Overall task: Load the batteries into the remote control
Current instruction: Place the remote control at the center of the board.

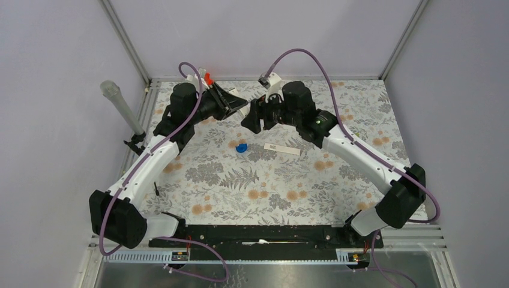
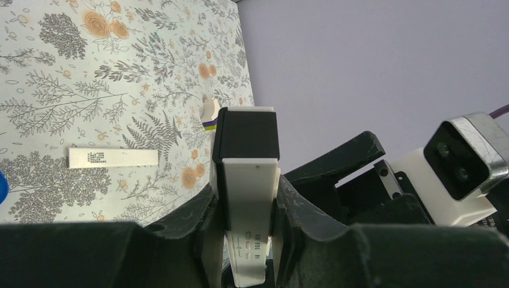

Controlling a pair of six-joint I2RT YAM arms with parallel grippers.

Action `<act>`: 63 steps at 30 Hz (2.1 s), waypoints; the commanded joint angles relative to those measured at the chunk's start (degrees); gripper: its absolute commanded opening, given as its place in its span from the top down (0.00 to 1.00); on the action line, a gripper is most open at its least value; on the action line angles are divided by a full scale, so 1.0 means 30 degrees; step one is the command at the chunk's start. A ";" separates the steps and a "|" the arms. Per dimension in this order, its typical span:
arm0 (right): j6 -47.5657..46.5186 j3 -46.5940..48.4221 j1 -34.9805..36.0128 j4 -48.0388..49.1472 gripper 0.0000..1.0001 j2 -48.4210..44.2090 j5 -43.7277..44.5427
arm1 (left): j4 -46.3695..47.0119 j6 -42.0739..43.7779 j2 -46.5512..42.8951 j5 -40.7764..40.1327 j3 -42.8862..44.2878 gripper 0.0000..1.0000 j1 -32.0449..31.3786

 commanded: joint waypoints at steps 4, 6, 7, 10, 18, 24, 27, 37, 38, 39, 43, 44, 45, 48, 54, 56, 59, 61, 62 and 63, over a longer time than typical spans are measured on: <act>-0.1172 0.1664 0.0272 -0.0241 0.55 0.0975 0.0176 | 0.0160 0.0458 -0.1157 -0.0756 -0.0458 0.94 -0.0046; -0.1456 0.1555 0.0283 -0.0301 0.65 0.0960 0.0311 | -0.0187 0.0761 -0.1291 -0.1067 -0.0470 0.82 -0.0030; -0.1624 0.1503 0.0262 -0.0352 0.69 0.0906 0.0289 | -0.0461 0.0952 -0.1454 -0.1320 -0.0461 0.69 -0.0019; -0.2103 0.1315 0.0258 -0.0666 0.78 0.0686 -0.0042 | -0.1329 0.1752 -0.1929 -0.2399 -0.0434 0.31 0.0176; -0.3930 -0.1447 0.0246 -0.1262 0.78 0.0131 -0.0924 | -0.4101 0.3897 -0.3679 -0.4783 -0.0894 0.05 0.2636; -0.5684 -0.1971 0.0269 -0.4070 0.76 0.1527 -0.1101 | -0.5532 0.5550 -0.5006 -0.5361 -0.1580 0.04 0.4149; -0.6014 -0.2410 0.0425 -0.4349 0.76 0.2408 -0.0706 | -0.5650 0.5955 -0.4918 -0.4095 -0.1879 0.04 0.4710; -0.9281 -0.3391 0.1958 -0.5924 0.72 0.5865 0.3321 | -0.5814 0.5554 -0.3556 -0.2760 -0.4563 0.12 0.5077; -0.9682 -0.3455 0.1980 -0.5988 0.72 0.6072 0.3684 | -0.5640 0.5440 -0.3504 -0.2700 -0.4847 0.13 0.5080; -0.9910 -0.3539 0.1987 -0.5985 0.72 0.6156 0.3846 | -0.5479 0.5349 -0.3442 -0.2609 -0.5091 0.13 0.5106; -1.0234 -0.4029 0.1988 -0.5774 0.67 0.6190 0.4290 | -0.4678 0.5260 -0.3236 -0.2274 -0.5869 0.14 0.5110; -1.0272 -0.4172 0.2013 -0.5841 0.65 0.6299 0.4614 | -0.4516 0.5260 -0.3090 -0.2198 -0.6032 0.14 0.5110; -1.0339 -0.4285 0.2017 -0.5933 0.63 0.6452 0.4852 | -0.4372 0.5301 -0.2959 -0.2136 -0.6195 0.14 0.5110; -1.0382 -0.4558 0.2083 -0.5983 0.58 0.6669 0.5000 | -0.3812 0.5290 -0.2504 -0.1916 -0.6684 0.16 0.5111; -1.0323 -0.4831 0.2164 -0.6180 0.36 0.6489 0.5064 | -0.1368 0.4866 -0.2096 -0.1700 -0.7985 0.18 0.5110; -1.0161 -0.4659 0.2164 -0.6277 0.33 0.6240 0.5145 | -0.0642 0.4542 -0.1824 -0.1508 -0.8174 0.18 0.5110; -0.9319 -0.3850 0.2120 -0.6790 0.31 0.5911 0.5033 | 0.0135 0.4311 -0.1340 -0.1296 -0.8215 0.18 0.5103; -0.8653 -0.3381 0.2001 -0.6928 0.29 0.5562 0.4116 | 0.0507 0.4201 -0.0904 -0.1144 -0.8172 0.18 0.5081; -0.8276 -0.3226 0.1880 -0.6999 0.28 0.5327 0.3690 | 0.0691 0.4070 -0.0609 -0.1008 -0.8144 0.18 0.5044; -0.7871 -0.3211 0.1722 -0.6954 0.27 0.5081 0.2991 | 0.0853 0.3973 -0.0327 -0.0888 -0.8136 0.19 0.4973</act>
